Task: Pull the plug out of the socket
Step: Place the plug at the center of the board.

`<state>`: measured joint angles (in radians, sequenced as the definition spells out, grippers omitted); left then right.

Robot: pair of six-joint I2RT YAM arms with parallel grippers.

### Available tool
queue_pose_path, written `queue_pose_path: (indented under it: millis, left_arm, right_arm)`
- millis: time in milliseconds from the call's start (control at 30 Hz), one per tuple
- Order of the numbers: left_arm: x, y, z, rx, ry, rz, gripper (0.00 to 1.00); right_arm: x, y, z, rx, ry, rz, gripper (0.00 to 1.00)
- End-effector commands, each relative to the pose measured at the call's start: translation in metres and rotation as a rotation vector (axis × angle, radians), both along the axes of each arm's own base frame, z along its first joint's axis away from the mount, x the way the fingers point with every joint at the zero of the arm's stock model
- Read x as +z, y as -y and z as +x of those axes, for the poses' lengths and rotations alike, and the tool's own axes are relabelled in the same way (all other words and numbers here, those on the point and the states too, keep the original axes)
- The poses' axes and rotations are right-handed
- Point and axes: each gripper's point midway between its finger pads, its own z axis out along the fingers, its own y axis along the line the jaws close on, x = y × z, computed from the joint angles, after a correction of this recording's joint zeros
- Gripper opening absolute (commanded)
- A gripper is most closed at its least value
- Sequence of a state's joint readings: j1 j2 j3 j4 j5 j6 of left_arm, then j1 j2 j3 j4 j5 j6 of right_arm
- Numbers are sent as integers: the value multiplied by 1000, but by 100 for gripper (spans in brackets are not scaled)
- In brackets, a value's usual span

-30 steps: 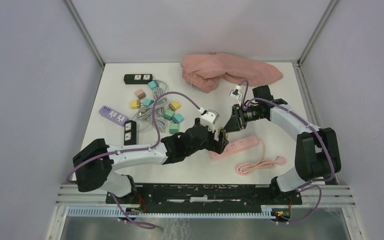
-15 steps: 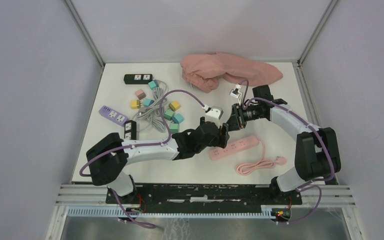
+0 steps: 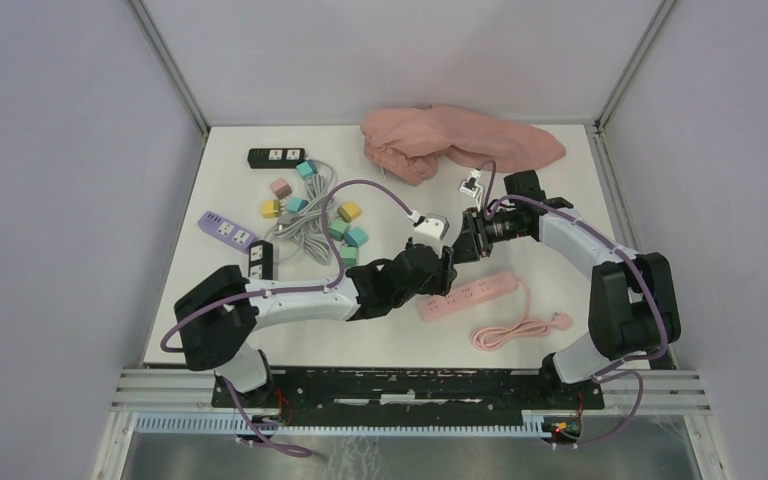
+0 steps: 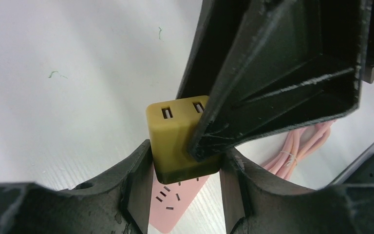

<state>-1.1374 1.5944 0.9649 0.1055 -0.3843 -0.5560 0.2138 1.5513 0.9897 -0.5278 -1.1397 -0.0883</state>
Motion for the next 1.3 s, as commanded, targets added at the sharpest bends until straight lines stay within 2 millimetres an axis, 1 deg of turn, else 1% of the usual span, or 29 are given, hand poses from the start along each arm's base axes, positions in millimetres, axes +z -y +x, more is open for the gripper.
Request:
queue_pose_path:
  millis: [0,100,133,167,200,233,333,467,567,667,833,933,1033,1133,1267]
  left_arm:
    - [14,-7,15,39,61,6,4]
    - [5,-19,14,61,60,31,3]
    - [4,-24,14,73,63,37,3]
    - [2,-30,15,86,65,46,3]
    - [1,-35,15,100,68,53,3]
    - [-1,-42,15,118,71,62,3]
    - [-4,-62,16,172,85,78,3]
    - [-6,-95,24,263,115,103,3]
    - [-11,-121,34,320,105,108,3]
    - [-21,-143,44,342,56,77,3]
    - [-29,-182,68,435,21,29,3]
    - [-34,-197,80,477,2,33,4]
    - [-43,-207,90,508,-26,41,4]
    - [-46,-215,99,543,-36,45,5]
    - [-49,-224,110,591,-50,47,11]
  right_arm:
    - [9,1,-3,39,46,18,47]
    - [16,2,-6,62,89,21,58]
    - [17,3,-8,70,106,21,63]
    - [18,3,-8,76,123,20,87]
    - [19,4,-9,80,138,17,98]
    - [20,5,-9,82,150,13,99]
    - [21,7,-9,86,177,-3,100]
    - [19,10,-7,81,194,-33,100]
    - [18,11,-6,80,195,-41,100]
    - [17,12,-6,77,196,-47,100]
    - [15,12,-5,77,192,-51,100]
    - [14,12,-5,76,188,-54,100]
    - [14,12,-6,77,189,-56,100]
    - [14,13,-5,75,191,-57,100]
    - [13,14,-4,72,189,-60,100]
